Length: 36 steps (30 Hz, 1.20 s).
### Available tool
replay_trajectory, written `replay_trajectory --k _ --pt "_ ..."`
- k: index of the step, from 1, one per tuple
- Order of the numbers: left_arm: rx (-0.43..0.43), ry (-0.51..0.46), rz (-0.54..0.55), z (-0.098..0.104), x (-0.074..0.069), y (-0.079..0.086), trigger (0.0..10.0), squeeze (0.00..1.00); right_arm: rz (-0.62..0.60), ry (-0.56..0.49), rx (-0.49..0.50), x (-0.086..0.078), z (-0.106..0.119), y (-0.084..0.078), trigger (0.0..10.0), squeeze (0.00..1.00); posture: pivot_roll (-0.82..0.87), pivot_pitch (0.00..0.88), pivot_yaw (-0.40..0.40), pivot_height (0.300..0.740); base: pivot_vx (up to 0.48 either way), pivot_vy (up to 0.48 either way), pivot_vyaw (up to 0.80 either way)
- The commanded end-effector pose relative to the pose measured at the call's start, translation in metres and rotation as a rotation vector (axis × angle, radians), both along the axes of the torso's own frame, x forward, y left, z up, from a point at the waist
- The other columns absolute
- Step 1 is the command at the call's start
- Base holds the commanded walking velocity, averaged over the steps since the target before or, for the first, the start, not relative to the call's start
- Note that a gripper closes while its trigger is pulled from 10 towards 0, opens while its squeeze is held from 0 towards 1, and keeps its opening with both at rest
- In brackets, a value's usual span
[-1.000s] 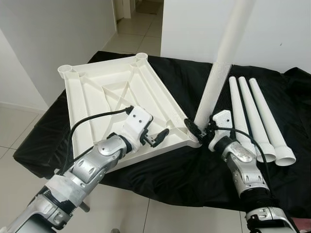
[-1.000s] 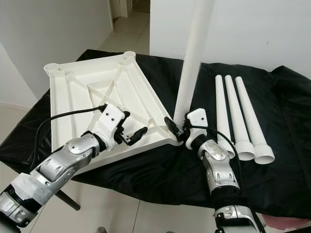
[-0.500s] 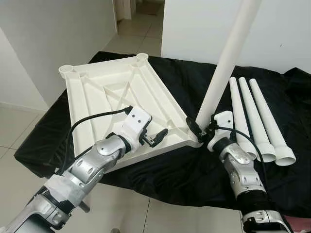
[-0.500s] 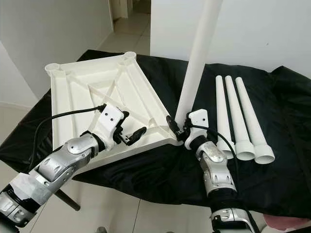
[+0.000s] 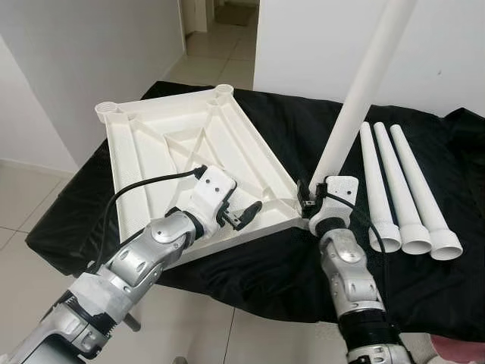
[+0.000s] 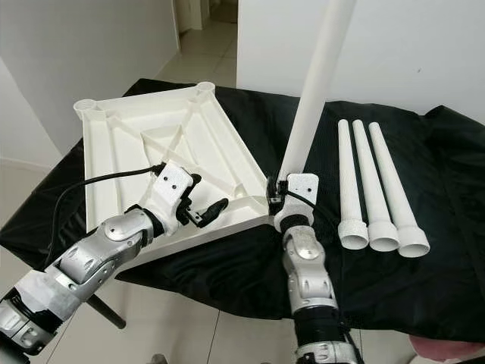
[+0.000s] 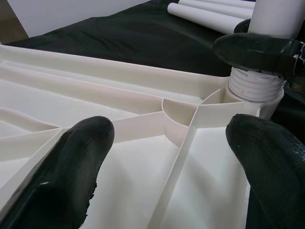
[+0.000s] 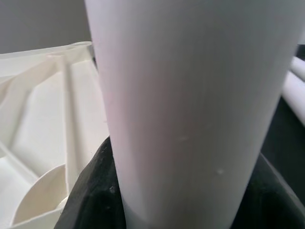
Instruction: Building children table
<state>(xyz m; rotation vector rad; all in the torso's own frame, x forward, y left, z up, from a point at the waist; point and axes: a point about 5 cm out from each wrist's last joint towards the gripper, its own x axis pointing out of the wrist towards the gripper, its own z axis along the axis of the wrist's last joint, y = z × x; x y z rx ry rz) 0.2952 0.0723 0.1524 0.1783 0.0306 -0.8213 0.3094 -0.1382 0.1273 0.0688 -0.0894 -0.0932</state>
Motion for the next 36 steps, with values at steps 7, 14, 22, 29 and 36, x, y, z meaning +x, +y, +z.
replay_trajectory --k 7,14,22,29,36 --pt "0.031 0.057 -0.380 -0.003 -0.016 -0.009 10.0 0.00 -0.061 0.054 0.050 -0.008 -0.009 0.005 10.0 0.00 -0.02 0.000 0.023 0.740 0.000 0.000 0.00" --pt "0.030 0.057 -0.375 -0.003 -0.016 -0.008 10.0 0.00 -0.078 0.054 0.043 -0.010 -0.009 0.005 10.0 0.00 -0.01 0.000 0.018 0.740 0.000 0.000 0.00" --pt "0.029 0.056 -0.375 -0.003 -0.016 -0.009 10.0 0.00 -0.067 0.034 0.042 -0.011 -0.006 0.002 10.0 1.00 -0.02 0.000 0.014 0.740 0.000 0.000 0.00" --pt "0.027 0.051 -0.376 -0.002 -0.016 -0.010 10.0 0.00 -0.031 0.004 0.024 -0.014 -0.003 -0.003 10.0 1.00 -0.02 0.000 0.011 0.740 0.000 0.000 0.00" --pt "0.026 0.050 -0.376 -0.002 -0.015 -0.010 10.0 0.00 0.020 -0.015 -0.003 -0.015 -0.001 -0.012 10.0 0.00 -0.03 0.000 0.010 0.740 0.000 0.000 0.00"
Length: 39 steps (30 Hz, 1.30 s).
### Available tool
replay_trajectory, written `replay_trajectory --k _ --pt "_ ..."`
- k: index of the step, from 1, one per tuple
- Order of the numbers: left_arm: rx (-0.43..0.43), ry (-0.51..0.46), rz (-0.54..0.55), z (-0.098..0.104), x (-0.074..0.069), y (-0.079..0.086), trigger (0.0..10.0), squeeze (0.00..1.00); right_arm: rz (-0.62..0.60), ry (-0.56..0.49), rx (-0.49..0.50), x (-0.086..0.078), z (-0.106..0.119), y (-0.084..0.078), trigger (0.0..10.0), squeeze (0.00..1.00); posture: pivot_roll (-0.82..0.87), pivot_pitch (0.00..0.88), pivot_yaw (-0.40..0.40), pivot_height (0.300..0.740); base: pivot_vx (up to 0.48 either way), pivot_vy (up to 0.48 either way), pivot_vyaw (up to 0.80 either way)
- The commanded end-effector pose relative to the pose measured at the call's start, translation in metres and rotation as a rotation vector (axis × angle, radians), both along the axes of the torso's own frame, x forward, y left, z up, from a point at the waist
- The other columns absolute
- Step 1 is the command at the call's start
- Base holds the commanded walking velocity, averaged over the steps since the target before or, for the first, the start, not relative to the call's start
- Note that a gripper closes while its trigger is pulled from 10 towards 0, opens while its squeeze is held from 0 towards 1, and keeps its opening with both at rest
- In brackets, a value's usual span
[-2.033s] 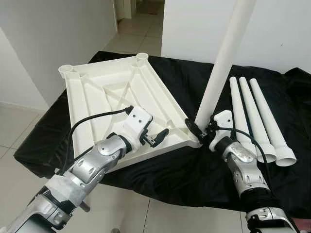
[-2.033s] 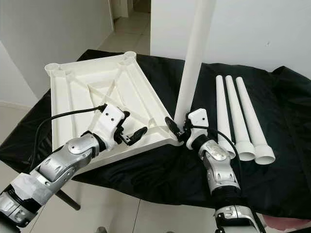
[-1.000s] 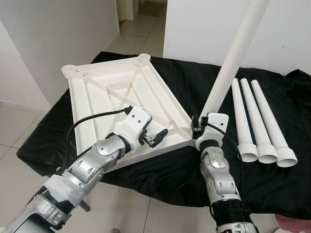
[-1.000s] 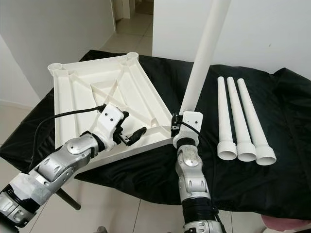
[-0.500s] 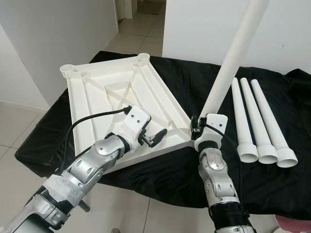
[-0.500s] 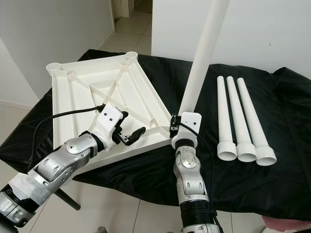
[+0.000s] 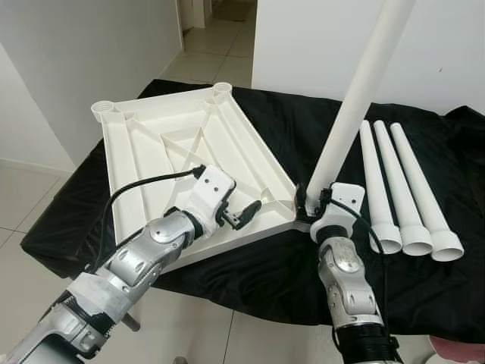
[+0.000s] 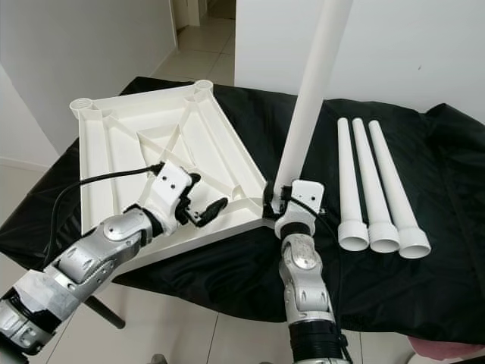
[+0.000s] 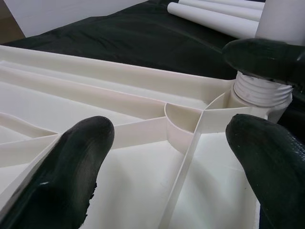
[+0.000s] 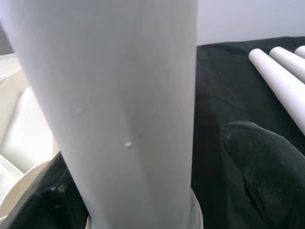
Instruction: Building children table
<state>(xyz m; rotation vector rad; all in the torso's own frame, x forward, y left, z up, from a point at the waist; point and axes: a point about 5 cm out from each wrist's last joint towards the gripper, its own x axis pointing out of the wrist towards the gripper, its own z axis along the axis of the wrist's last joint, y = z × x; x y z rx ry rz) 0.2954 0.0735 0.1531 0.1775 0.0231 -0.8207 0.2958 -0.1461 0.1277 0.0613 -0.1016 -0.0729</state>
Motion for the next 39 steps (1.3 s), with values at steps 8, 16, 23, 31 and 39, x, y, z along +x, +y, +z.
replay_trajectory --k 8,16,23,31,39 --pt "0.029 0.051 -0.378 -0.0018 -0.0141 -0.0120 10.0 0.00 0.052 -0.017 -0.020 0.0011 0.0015 -0.0090 10.0 0.00 -0.03 0.000 0.017 0.740 0.000 0.000 0.00" --pt "0.028 0.047 -0.381 0.0011 -0.0129 -0.0118 10.0 0.00 0.111 -0.026 -0.036 0.0020 0.0039 -0.0088 10.0 0.00 -0.04 0.000 0.023 0.740 0.000 0.000 0.00" --pt "0.035 0.044 -0.391 0.0014 -0.0137 -0.0129 10.0 0.00 0.136 -0.027 -0.049 0.0042 0.0039 -0.0141 10.0 0.00 -0.04 0.000 0.026 0.740 0.000 0.000 0.00" --pt "0.045 0.047 -0.397 0.0004 -0.0148 -0.0112 10.0 0.00 0.196 -0.023 -0.067 0.0060 0.0026 -0.0082 10.0 0.00 -0.04 0.000 0.034 0.740 0.000 0.000 0.00" --pt "0.051 0.048 -0.402 0.0009 -0.0147 -0.0099 10.0 0.00 0.205 -0.021 -0.067 0.0058 0.0013 -0.0083 10.0 0.00 -0.04 0.000 0.042 0.740 0.000 0.000 0.00"
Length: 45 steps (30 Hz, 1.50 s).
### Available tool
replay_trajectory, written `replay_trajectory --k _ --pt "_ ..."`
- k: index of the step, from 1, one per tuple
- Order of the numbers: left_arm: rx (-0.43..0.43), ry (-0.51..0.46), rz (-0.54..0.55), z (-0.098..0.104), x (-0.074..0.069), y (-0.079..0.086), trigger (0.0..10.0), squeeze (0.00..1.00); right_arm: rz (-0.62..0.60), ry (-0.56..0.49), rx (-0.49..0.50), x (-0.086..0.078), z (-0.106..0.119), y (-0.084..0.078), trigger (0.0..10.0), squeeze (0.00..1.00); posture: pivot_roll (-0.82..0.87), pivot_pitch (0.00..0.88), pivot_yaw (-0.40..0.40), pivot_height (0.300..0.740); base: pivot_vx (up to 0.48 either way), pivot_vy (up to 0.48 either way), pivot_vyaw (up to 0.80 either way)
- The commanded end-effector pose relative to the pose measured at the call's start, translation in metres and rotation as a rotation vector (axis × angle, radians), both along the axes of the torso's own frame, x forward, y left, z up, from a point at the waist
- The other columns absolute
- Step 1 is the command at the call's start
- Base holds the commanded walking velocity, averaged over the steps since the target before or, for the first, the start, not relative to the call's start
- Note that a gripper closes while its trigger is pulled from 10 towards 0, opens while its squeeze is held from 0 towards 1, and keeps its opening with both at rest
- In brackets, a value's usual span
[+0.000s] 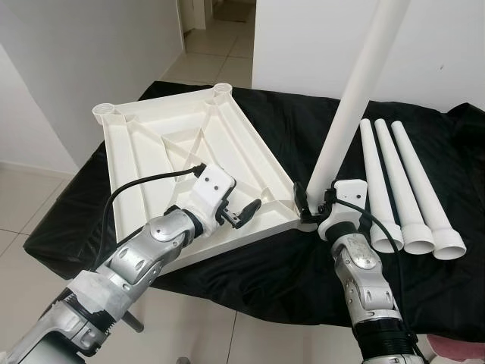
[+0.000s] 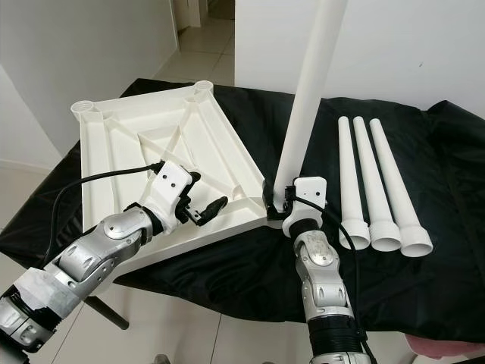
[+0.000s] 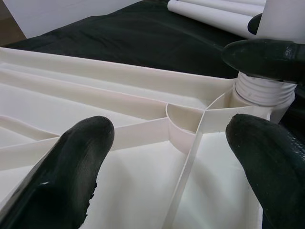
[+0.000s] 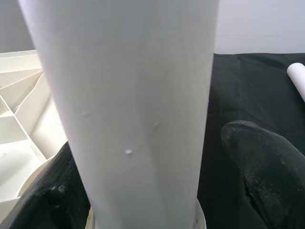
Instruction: Building children table
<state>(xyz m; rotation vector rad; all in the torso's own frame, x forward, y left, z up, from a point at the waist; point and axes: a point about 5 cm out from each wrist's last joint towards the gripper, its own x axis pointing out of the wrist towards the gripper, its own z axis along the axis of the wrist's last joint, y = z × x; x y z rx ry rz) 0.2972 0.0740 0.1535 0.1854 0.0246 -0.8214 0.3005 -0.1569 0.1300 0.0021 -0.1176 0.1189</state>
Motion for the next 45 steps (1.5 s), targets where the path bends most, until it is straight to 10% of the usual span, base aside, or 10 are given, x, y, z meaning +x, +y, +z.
replay_trajectory --k 1,45 --pt "0.044 0.051 -0.401 0.0005 -0.0165 -0.0103 10.0 0.00 0.018 -0.001 0.002 0.0010 -0.0011 0.0025 10.0 0.00 -0.04 0.000 0.042 0.740 0.000 0.000 0.00" --pt "0.051 0.056 -0.416 -0.0020 -0.0215 -0.0123 10.0 0.00 0.051 -0.021 -0.029 0.0018 -0.0005 0.0013 10.0 0.00 -0.04 0.000 0.040 0.740 0.000 0.000 0.00"
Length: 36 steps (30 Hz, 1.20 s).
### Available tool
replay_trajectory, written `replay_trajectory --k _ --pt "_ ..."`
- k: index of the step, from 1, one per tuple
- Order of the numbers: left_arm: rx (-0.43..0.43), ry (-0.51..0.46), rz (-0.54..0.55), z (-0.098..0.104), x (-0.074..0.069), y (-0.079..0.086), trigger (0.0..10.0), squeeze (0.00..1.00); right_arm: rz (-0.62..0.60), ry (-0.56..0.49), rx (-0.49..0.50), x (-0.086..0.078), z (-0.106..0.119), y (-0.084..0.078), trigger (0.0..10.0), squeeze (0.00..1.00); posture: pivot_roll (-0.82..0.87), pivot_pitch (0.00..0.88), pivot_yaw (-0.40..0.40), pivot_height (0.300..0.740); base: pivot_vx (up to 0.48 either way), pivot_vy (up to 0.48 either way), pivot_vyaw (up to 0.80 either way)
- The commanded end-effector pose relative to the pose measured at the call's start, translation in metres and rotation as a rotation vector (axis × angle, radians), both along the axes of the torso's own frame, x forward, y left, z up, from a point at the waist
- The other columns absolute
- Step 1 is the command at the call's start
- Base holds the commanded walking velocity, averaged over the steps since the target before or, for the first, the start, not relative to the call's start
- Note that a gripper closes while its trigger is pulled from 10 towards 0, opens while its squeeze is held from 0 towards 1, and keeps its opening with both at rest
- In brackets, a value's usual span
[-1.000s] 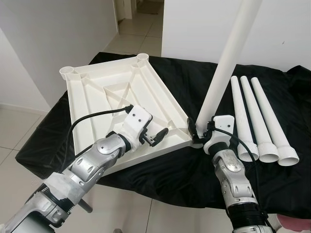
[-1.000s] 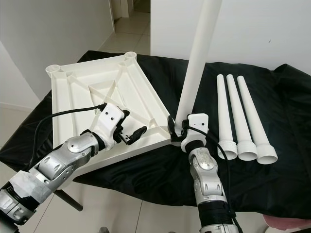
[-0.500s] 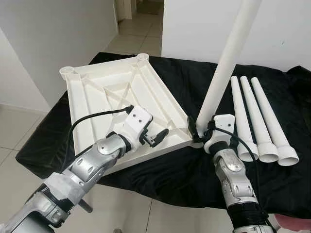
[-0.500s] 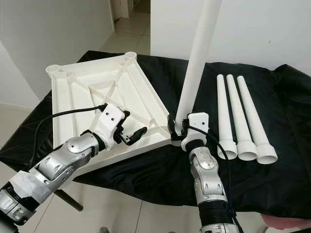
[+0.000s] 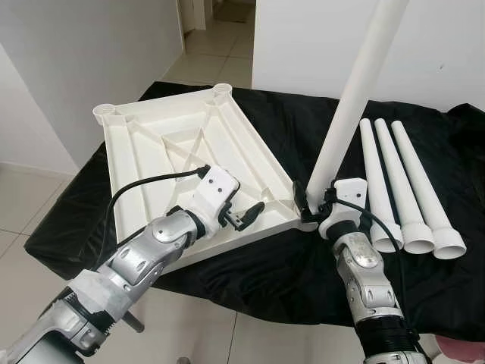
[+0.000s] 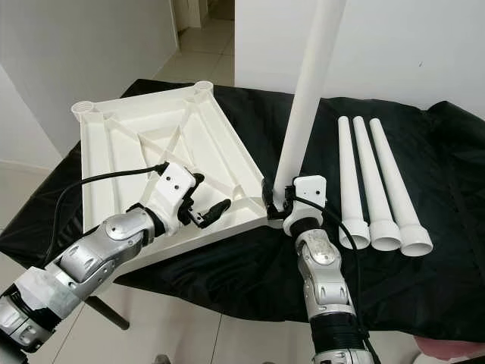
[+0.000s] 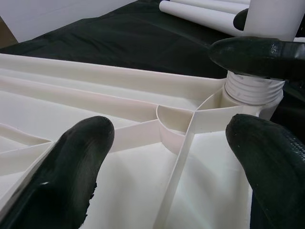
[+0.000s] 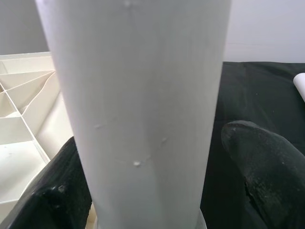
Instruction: Building children table
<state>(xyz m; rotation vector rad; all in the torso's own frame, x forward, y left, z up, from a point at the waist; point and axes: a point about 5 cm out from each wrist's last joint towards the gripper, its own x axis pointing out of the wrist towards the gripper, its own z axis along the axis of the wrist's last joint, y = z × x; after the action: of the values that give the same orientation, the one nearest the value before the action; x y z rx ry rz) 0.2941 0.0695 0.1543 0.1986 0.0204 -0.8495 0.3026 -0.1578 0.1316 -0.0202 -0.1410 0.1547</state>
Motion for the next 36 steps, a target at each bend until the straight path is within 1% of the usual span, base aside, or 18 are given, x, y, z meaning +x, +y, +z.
replay_trajectory --k 1,5,8,11,14,17,19,21,22,23,24,25,26,27,30,36 --pt "0.042 0.064 -0.387 -0.003 -0.018 -0.008 10.0 0.00 0.016 0.004 -0.006 0.000 -0.002 0.002 10.0 0.00 -0.04 0.000 0.040 0.740 0.000 0.000 0.00" --pt "0.045 0.065 -0.387 -0.003 -0.019 -0.007 10.0 0.00 0.032 0.001 -0.010 -0.001 -0.002 0.003 10.0 0.00 -0.04 0.000 0.041 0.740 0.000 0.000 0.00" --pt "0.046 0.067 -0.389 -0.003 -0.019 -0.007 10.0 0.00 0.070 -0.003 -0.020 -0.001 -0.002 0.006 10.0 0.00 -0.04 0.000 0.051 0.740 0.000 0.000 0.00" --pt "0.057 0.074 -0.411 -0.003 -0.020 -0.007 10.0 0.00 0.150 -0.025 -0.036 -0.003 0.001 0.008 10.0 0.00 -0.03 0.000 0.056 0.740 0.000 0.000 0.00" --pt "0.060 0.077 -0.417 -0.003 -0.020 -0.006 10.0 0.00 0.169 -0.029 -0.040 -0.003 0.002 0.008 10.0 0.00 -0.03 0.000 0.056 0.740 0.000 0.000 0.00" --pt "0.061 0.087 -0.434 -0.003 -0.021 -0.006 10.0 0.00 0.216 -0.038 -0.060 -0.002 0.003 0.009 10.0 0.00 -0.03 0.000 0.055 0.740 0.000 0.000 0.00" --pt "0.063 0.103 -0.450 -0.003 -0.022 -0.006 10.0 0.00 0.249 -0.048 -0.103 0.001 0.005 0.004 10.0 0.00 -0.03 0.000 0.056 0.740 0.000 0.000 0.00" --pt "0.061 0.114 -0.459 -0.004 -0.023 -0.007 10.0 0.00 0.254 -0.047 -0.129 0.005 0.007 -0.003 10.0 0.00 -0.03 0.000 0.049 0.740 0.000 0.000 0.00" --pt "0.060 0.116 -0.462 -0.003 -0.024 -0.007 10.0 0.00 0.253 -0.045 -0.136 0.006 0.007 -0.005 8.7 0.00 -0.03 0.000 0.049 0.740 0.000 0.000 0.00" --pt "0.060 0.116 -0.462 -0.003 -0.024 -0.007 10.0 0.00 0.253 -0.045 -0.136 0.006 0.007 -0.005 8.7 0.00 -0.03 0.000 0.049 0.740 0.000 0.000 0.00" --pt "0.061 0.116 -0.466 -0.003 -0.025 -0.007 10.0 0.00 0.253 -0.043 -0.146 0.009 0.008 -0.010 4.5 0.00 -0.03 0.000 0.047 0.740 0.000 0.000 0.00" --pt "0.063 0.116 -0.465 -0.003 -0.025 -0.007 10.0 0.00 0.253 -0.039 -0.160 0.012 0.008 -0.014 1.1 0.00 -0.02 0.000 0.045 0.740 0.000 0.000 0.00" --pt "0.063 0.116 -0.465 -0.003 -0.025 -0.007 10.0 0.00 0.253 -0.039 -0.160 0.012 0.008 -0.014 1.1 0.00 -0.02 0.000 0.045 0.740 0.000 0.000 0.00" --pt "0.064 0.115 -0.465 -0.003 -0.025 -0.007 10.0 0.00 0.254 -0.034 -0.170 0.014 0.008 -0.017 0.0 0.00 -0.02 0.000 0.042 0.740 0.000 0.000 0.00" --pt "0.064 0.114 -0.462 -0.003 -0.025 -0.007 10.0 0.00 0.255 -0.022 -0.182 0.016 0.006 -0.020 0.0 0.00 -0.02 0.000 0.039 0.740 0.000 0.000 0.00" --pt "0.063 0.111 -0.450 -0.003 -0.024 -0.006 10.0 0.00 0.261 0.003 -0.158 0.015 0.002 -0.021 0.0 0.00 -0.01 0.000 0.035 0.740 0.000 0.000 0.00"
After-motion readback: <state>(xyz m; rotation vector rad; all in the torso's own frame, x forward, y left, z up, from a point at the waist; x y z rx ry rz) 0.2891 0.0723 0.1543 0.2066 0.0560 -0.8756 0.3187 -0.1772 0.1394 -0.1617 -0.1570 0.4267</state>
